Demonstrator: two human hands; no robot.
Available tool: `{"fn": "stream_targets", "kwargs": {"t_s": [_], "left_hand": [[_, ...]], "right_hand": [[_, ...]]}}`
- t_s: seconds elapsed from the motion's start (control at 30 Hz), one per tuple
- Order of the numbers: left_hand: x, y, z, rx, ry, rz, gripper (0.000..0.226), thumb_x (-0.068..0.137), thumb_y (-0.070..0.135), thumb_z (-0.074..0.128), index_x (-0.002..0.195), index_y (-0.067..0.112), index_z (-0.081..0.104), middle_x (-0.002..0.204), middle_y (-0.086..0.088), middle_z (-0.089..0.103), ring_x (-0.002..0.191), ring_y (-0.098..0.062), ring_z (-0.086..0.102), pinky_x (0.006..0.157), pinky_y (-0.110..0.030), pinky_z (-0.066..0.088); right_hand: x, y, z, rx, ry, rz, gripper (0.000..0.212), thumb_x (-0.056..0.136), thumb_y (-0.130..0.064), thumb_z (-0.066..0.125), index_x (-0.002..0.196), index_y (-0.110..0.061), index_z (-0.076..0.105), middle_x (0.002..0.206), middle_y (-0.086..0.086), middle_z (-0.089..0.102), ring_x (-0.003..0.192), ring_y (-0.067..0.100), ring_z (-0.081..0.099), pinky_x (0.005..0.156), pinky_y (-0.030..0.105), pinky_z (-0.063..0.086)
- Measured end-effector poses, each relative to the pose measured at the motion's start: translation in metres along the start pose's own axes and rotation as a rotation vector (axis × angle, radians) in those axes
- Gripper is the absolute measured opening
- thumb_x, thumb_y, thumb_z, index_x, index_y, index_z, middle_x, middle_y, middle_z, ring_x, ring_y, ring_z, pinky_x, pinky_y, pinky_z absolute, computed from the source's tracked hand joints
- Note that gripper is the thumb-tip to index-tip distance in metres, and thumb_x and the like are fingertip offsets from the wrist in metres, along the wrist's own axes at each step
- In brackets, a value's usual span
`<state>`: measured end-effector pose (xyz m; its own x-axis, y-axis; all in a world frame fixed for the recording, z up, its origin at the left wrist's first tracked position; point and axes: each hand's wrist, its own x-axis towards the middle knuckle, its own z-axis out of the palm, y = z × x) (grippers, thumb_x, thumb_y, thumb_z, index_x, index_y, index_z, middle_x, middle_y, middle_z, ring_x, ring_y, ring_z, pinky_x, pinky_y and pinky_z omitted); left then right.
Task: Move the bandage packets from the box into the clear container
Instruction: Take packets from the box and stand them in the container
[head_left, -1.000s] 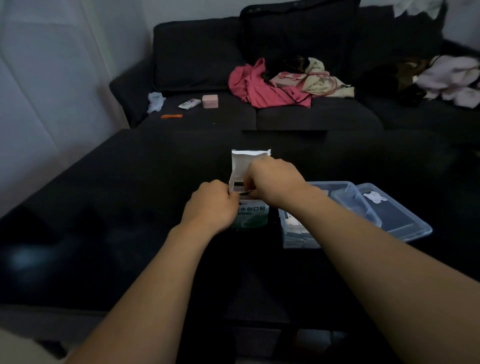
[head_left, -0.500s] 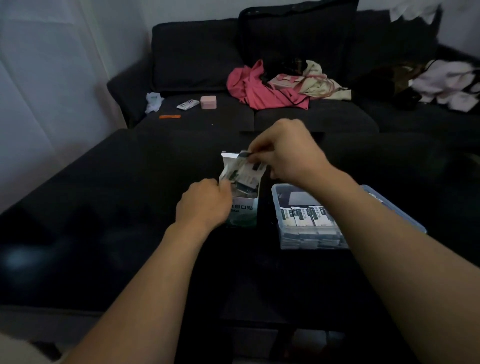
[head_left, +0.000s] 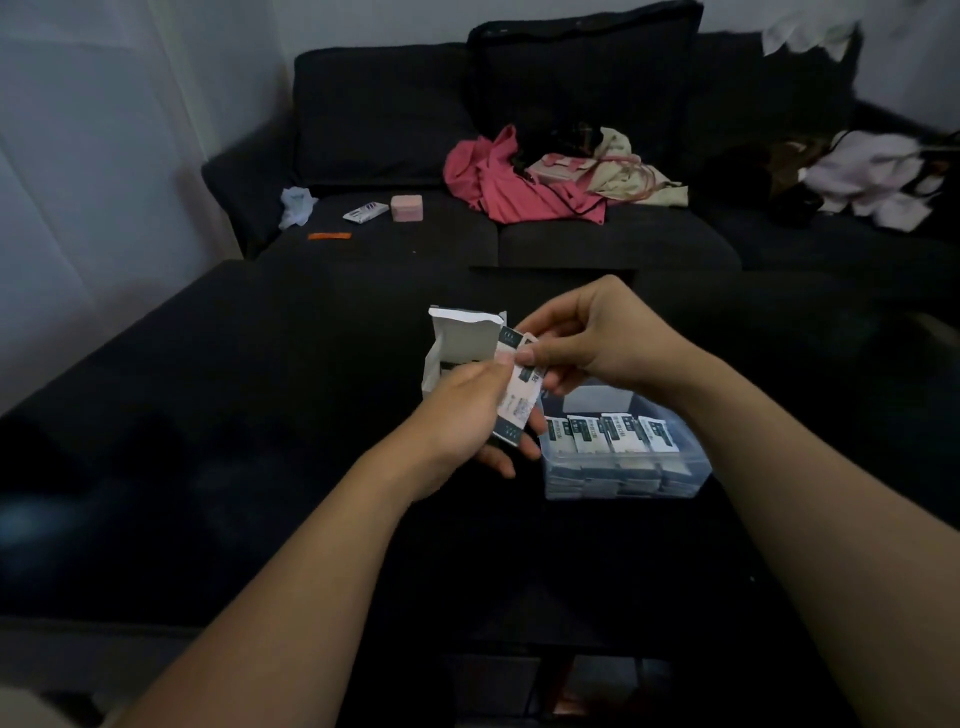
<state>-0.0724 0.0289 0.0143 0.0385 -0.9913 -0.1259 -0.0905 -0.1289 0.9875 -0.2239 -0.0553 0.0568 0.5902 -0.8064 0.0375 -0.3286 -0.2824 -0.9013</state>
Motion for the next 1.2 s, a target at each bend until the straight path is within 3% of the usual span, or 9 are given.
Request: {"fn": "stream_targets", "kwargs": {"t_s": [0.2,0.37,0.5,0.63,0.7,0.8,0.93,1.07,1.2], "left_hand": [[0.002,0.005,0.004,-0.226,0.014,-0.125,0.063,0.105,0.059,0.02,0.113,0.014,0.063,0.063,-0.007,0.057,0.046,-0.017,0.052,0.036,-0.019,0.036],[0.006,0.004,0.004,-0.272,-0.009,-0.15,0.051,0.109,0.048,0.026,0.102,0.016,0.065,0.068,-0.007,0.06,0.053,-0.016,0.051,0.038,-0.021,0.033],[0.01,0.003,0.006,-0.316,0.033,-0.167,0.049,0.109,0.046,0.028,0.105,0.013,0.064,0.069,-0.007,0.063,0.055,-0.016,0.054,0.038,-0.022,0.037],[0.015,0.001,0.016,-0.202,0.14,-0.111,0.061,0.108,0.05,0.025,0.088,0.011,0.067,0.063,-0.005,0.057,0.052,-0.014,0.047,0.038,-0.021,0.033],[0.019,0.0,0.023,-0.172,0.186,-0.069,0.065,0.109,0.05,0.024,0.083,0.009,0.068,0.062,-0.005,0.055,0.051,-0.013,0.045,0.04,-0.022,0.032],[0.023,-0.001,0.033,-0.071,0.182,0.0,0.061,0.109,0.049,0.024,0.089,0.011,0.066,0.065,-0.006,0.058,0.053,-0.014,0.05,0.041,-0.023,0.035],[0.026,-0.006,0.039,0.162,0.143,0.13,0.065,0.107,0.054,0.022,0.095,0.011,0.07,0.076,-0.008,0.07,0.062,-0.018,0.065,0.043,-0.027,0.046],[0.027,-0.015,0.035,0.522,0.18,0.354,0.051,0.106,0.05,0.034,0.096,0.015,0.069,0.084,-0.003,0.07,0.079,-0.019,0.067,0.067,-0.047,0.057],[0.023,-0.014,0.033,0.786,0.112,0.44,0.025,0.101,0.042,0.054,0.101,0.024,0.072,0.086,0.008,0.07,0.074,-0.005,0.061,0.07,-0.031,0.052]], "right_hand": [[-0.007,-0.002,-0.002,-0.026,0.017,-0.072,0.028,0.081,0.0,0.076,0.107,-0.004,0.072,0.088,0.021,0.075,0.075,0.029,0.075,0.069,0.037,0.064],[-0.001,0.002,0.01,-0.408,0.18,-0.171,0.042,0.081,-0.015,0.081,0.121,-0.026,0.071,0.115,-0.009,0.056,0.081,0.015,0.066,0.068,0.023,0.06],[-0.001,0.009,0.015,-0.484,0.058,-0.197,0.048,0.089,-0.019,0.073,0.135,-0.023,0.062,0.125,-0.005,0.063,0.086,-0.001,0.06,0.074,0.012,0.05],[-0.005,0.008,0.011,-0.401,0.106,-0.226,0.036,0.092,-0.015,0.069,0.128,-0.02,0.067,0.107,-0.006,0.073,0.087,0.006,0.069,0.08,0.024,0.058],[-0.007,0.008,0.005,-0.3,0.113,-0.199,0.027,0.095,-0.009,0.065,0.12,-0.016,0.07,0.098,-0.003,0.074,0.084,0.004,0.07,0.072,0.019,0.057],[-0.013,0.008,-0.004,-0.256,0.061,-0.128,0.014,0.096,-0.003,0.061,0.106,-0.006,0.07,0.089,0.011,0.073,0.066,0.003,0.064,0.057,0.014,0.05],[-0.024,0.01,-0.029,-0.281,0.035,-0.011,0.011,0.096,-0.002,0.06,0.101,-0.004,0.07,0.088,0.012,0.071,0.061,0.005,0.058,0.053,0.016,0.047],[-0.033,0.021,-0.076,-0.514,0.085,0.086,0.012,0.095,-0.006,0.063,0.094,-0.013,0.072,0.09,0.004,0.074,0.067,0.003,0.063,0.062,0.018,0.047],[-0.035,0.044,-0.088,-0.769,-0.041,0.243,0.011,0.094,-0.011,0.065,0.089,-0.02,0.071,0.089,0.001,0.071,0.08,0.014,0.064,0.069,0.028,0.047]]}}
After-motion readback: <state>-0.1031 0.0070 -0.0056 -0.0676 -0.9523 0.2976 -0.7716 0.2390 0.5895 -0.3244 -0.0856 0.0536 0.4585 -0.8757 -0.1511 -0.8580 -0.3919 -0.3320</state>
